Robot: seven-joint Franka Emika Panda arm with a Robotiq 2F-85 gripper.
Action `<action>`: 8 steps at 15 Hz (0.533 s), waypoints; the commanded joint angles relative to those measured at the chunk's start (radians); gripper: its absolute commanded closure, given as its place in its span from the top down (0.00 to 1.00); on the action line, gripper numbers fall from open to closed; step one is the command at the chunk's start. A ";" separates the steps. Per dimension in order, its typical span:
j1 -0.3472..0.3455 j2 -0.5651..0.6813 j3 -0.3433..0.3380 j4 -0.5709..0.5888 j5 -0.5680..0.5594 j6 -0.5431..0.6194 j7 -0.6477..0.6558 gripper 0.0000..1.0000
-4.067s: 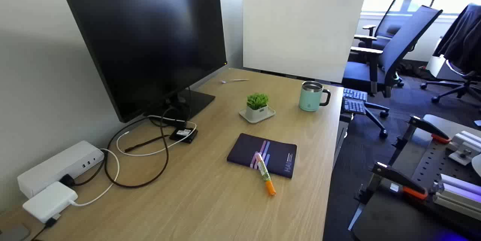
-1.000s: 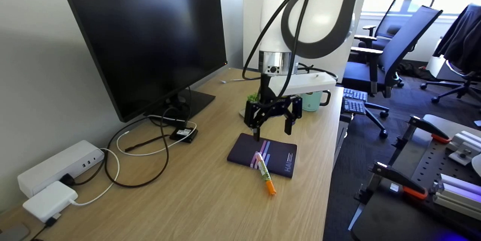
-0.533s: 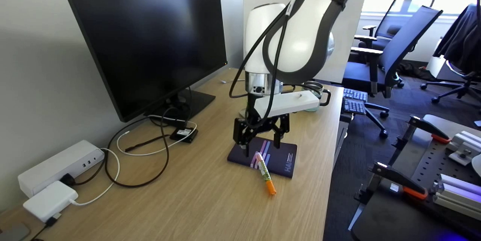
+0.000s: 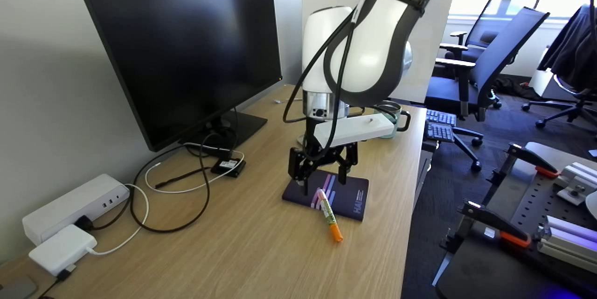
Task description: Pick up the marker and put it in the cup
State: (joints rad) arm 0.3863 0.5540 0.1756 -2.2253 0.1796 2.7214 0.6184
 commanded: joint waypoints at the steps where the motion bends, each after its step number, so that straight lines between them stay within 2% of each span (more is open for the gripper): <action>1: 0.010 -0.002 -0.009 0.000 0.012 -0.002 -0.009 1.00; 8: 0.023 0.011 -0.011 -0.006 0.007 0.018 -0.008 1.00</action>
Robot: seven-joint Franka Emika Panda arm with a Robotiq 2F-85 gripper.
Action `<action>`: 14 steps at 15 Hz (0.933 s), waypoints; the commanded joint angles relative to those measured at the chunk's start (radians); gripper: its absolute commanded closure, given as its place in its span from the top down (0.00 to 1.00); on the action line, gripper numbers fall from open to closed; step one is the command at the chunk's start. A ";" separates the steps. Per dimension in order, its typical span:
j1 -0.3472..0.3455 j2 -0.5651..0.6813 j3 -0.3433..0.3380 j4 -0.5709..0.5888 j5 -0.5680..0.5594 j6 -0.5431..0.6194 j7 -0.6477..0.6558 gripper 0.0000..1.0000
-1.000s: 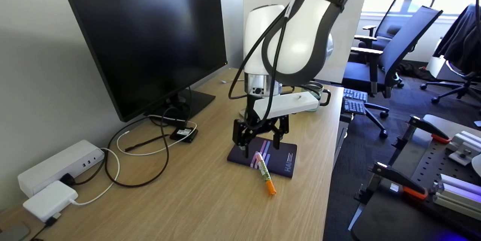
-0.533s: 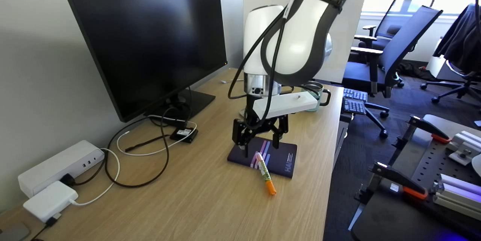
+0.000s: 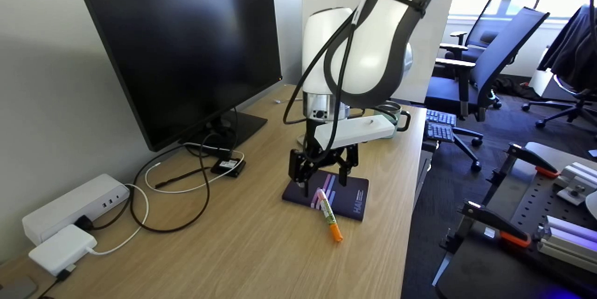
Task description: Pick up the marker and put it in the cup
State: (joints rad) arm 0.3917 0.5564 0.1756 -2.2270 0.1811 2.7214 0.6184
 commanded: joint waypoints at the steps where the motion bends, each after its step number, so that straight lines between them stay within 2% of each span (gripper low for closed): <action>1: 0.027 0.019 -0.017 -0.003 0.000 0.021 -0.002 1.00; 6: 0.060 0.084 -0.046 0.001 -0.014 0.029 0.007 1.00; 14: 0.130 0.199 -0.152 0.089 -0.055 0.077 0.028 1.00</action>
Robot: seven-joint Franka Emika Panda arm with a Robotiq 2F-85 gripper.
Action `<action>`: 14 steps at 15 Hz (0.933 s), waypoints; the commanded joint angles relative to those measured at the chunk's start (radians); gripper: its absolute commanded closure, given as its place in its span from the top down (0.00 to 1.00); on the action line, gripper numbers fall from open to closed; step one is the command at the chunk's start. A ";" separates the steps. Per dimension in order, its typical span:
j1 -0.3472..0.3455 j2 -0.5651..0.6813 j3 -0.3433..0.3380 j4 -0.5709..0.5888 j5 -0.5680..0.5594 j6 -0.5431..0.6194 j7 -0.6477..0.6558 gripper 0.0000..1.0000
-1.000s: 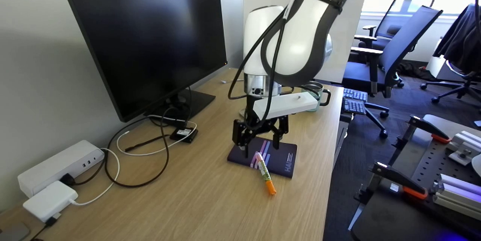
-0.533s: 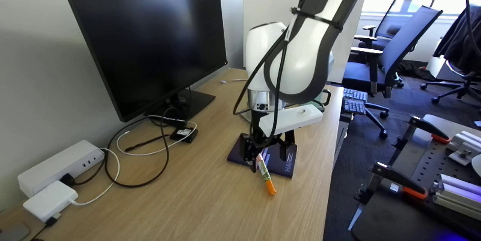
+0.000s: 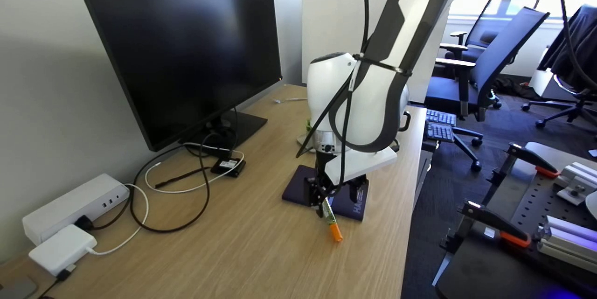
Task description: Pick up the marker and put it in the cup
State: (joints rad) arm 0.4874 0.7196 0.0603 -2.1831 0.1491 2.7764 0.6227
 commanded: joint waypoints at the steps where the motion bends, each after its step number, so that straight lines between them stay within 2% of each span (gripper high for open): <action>1: 0.041 0.049 -0.045 0.064 -0.026 0.023 0.024 1.00; 7: 0.066 0.126 -0.052 0.158 -0.020 0.029 0.023 1.00; 8: 0.073 0.135 -0.054 0.167 -0.019 0.031 0.026 0.75; 9: 0.077 0.143 -0.055 0.175 -0.019 0.032 0.024 0.72; 14: 0.100 0.130 -0.071 0.172 -0.023 0.034 0.035 0.40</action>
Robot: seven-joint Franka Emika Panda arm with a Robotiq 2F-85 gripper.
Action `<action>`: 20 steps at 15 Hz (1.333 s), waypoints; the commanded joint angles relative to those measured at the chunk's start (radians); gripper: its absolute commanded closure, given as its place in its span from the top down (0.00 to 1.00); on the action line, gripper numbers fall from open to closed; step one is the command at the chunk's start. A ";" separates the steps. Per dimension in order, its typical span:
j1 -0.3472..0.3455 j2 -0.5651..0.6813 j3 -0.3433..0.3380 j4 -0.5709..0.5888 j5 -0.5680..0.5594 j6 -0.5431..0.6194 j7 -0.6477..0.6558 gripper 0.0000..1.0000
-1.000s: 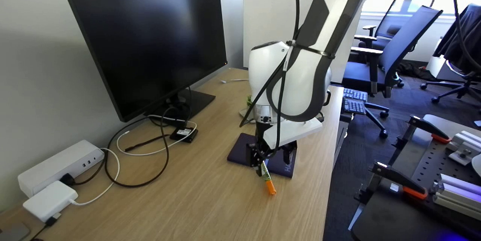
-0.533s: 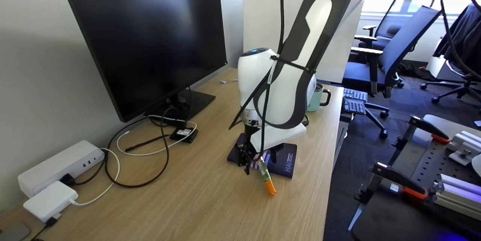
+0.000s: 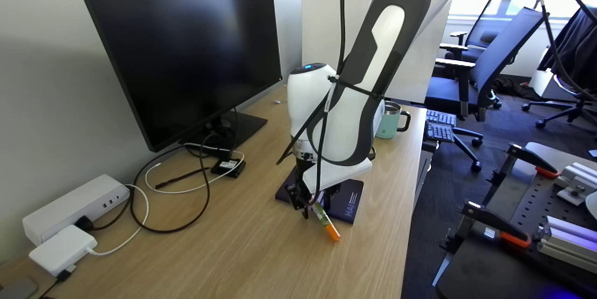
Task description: Pick up the marker and put it in the cup
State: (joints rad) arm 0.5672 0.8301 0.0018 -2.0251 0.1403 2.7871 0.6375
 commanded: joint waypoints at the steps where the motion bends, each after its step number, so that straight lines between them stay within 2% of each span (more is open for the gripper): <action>1: 0.024 0.017 -0.015 0.012 -0.015 0.024 0.021 0.34; 5: 0.036 0.003 -0.023 -0.001 -0.019 0.026 0.027 0.05; 12: 0.061 -0.089 -0.063 -0.060 -0.026 -0.015 0.059 0.06; 16: 0.071 -0.221 -0.107 -0.147 -0.059 -0.034 0.077 0.06; 20: 0.100 -0.402 -0.183 -0.270 -0.174 -0.085 0.178 0.06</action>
State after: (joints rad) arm 0.6303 0.5562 -0.1231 -2.1912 0.0467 2.7432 0.7261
